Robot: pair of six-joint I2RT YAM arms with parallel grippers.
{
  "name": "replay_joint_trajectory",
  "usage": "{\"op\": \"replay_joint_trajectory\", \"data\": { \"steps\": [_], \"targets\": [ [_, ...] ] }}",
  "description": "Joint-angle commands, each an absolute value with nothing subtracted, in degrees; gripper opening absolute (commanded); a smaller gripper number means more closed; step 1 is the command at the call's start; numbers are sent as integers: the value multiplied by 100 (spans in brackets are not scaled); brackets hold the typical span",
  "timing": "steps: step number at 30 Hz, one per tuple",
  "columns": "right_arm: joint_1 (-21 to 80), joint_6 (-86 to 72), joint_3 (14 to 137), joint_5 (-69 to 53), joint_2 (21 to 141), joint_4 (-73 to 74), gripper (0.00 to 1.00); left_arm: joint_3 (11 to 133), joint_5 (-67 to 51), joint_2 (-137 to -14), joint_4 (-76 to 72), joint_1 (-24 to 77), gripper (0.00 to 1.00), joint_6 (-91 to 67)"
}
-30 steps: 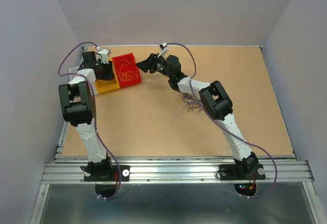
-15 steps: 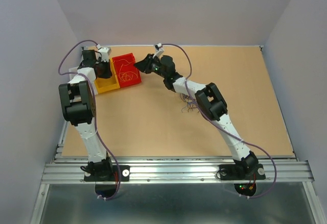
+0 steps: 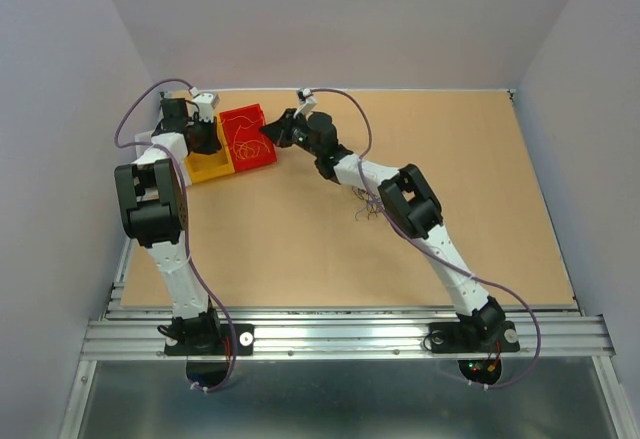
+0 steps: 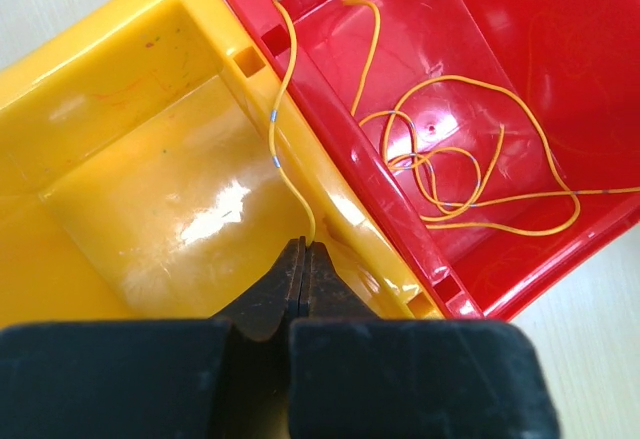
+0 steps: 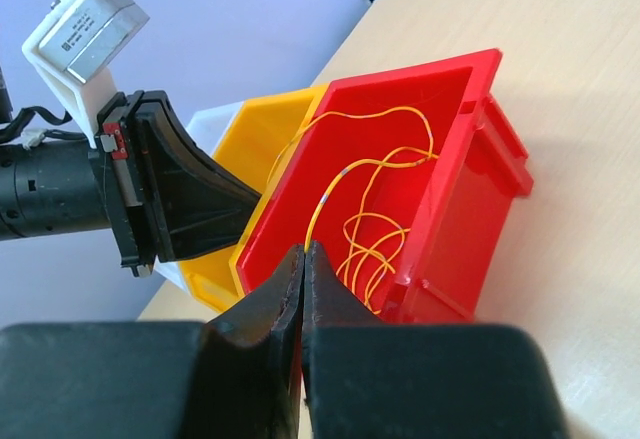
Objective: Untangle the cables
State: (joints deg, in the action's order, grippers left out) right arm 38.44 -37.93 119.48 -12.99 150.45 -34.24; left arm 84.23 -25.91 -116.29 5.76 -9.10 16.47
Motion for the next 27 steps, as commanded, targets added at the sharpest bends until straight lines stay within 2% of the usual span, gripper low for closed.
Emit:
{"op": "replay_joint_trajectory", "data": {
  "steps": [1,9,20,27],
  "targets": [
    [4025,-3490,11900,-1081,14818,-3472,1,8297,-2733,-11040,483,-923,0,1714],
    [4236,-3111,12111,-739,14985,-2981,1,8112,-2961,-10494,597,-914,0,1688],
    [4395,-2892,13437,-317,15785,-2022,1,8639,-3700,-10573,1274,-774,0,1644],
    [4403,-2935,13448,-158,15856,-2047,1,9148,-3893,-10740,1670,-352,0,1573]
  ]
}}
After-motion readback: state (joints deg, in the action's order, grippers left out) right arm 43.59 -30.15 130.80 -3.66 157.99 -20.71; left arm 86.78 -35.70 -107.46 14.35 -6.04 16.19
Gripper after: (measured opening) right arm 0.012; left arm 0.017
